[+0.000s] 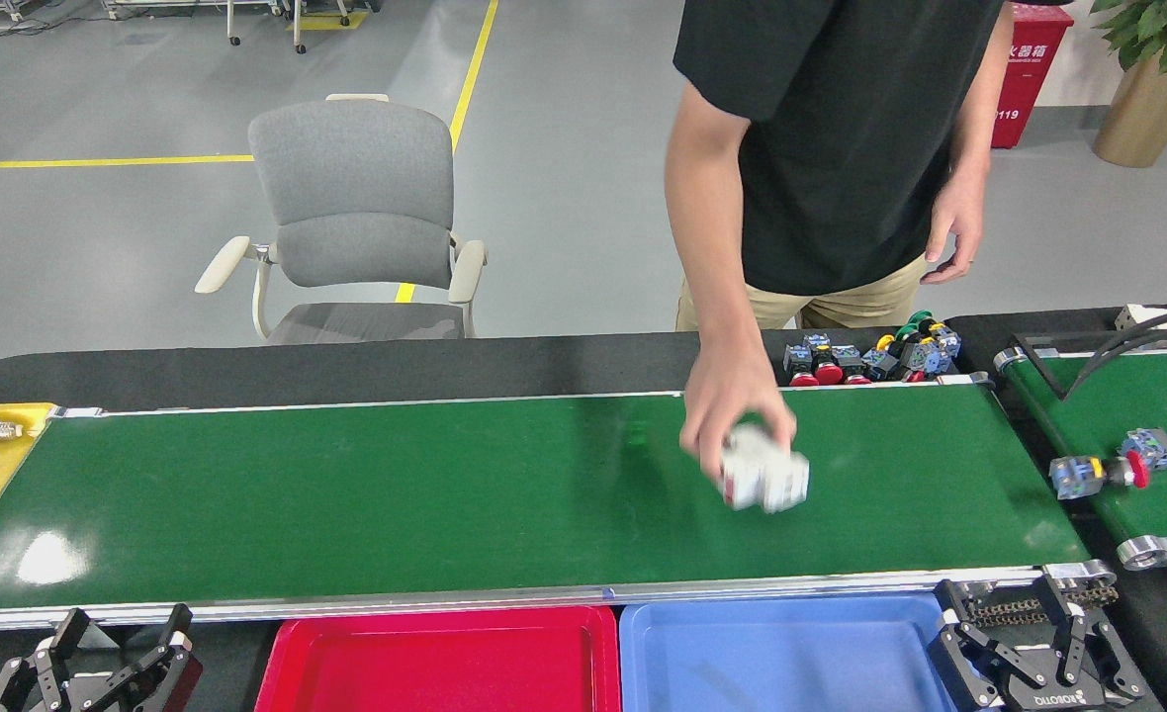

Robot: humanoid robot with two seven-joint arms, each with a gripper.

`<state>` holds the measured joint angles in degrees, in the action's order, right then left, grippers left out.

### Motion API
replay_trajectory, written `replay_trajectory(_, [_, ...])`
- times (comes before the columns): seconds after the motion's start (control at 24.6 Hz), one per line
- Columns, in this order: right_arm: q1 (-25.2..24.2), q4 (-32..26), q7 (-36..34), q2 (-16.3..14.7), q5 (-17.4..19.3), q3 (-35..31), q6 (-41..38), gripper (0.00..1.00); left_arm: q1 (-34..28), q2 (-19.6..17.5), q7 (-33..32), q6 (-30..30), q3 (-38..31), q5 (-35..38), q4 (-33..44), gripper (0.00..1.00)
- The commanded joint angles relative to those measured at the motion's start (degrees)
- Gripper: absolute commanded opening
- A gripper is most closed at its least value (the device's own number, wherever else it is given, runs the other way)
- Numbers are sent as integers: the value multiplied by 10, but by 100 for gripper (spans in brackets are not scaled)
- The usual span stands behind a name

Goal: Pick switch part from conveyor to tray

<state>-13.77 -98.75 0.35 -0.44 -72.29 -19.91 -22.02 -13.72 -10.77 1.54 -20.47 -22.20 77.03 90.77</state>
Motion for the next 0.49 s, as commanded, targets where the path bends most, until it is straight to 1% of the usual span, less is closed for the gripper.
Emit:
replay_trajectory(0.0, [0, -4, 1, -3, 1, -2, 0, 99, 2, -1, 5, 0, -4, -1, 7, 100])
replay_trajectory(0.12, [1, 4, 1, -3, 1, -2, 6, 99, 3, -2, 6, -1, -4, -1, 5, 100])
replay_trajectory(0.28, [4, 1, 4, -1, -7, 0, 28, 98, 12, -2, 14, 1, -5, -3, 1, 100])
replay_trajectory(0.45, [15, 8, 17, -5, -29, 2, 61, 98, 23, -2, 19, 1, -7, -4, -2, 100])
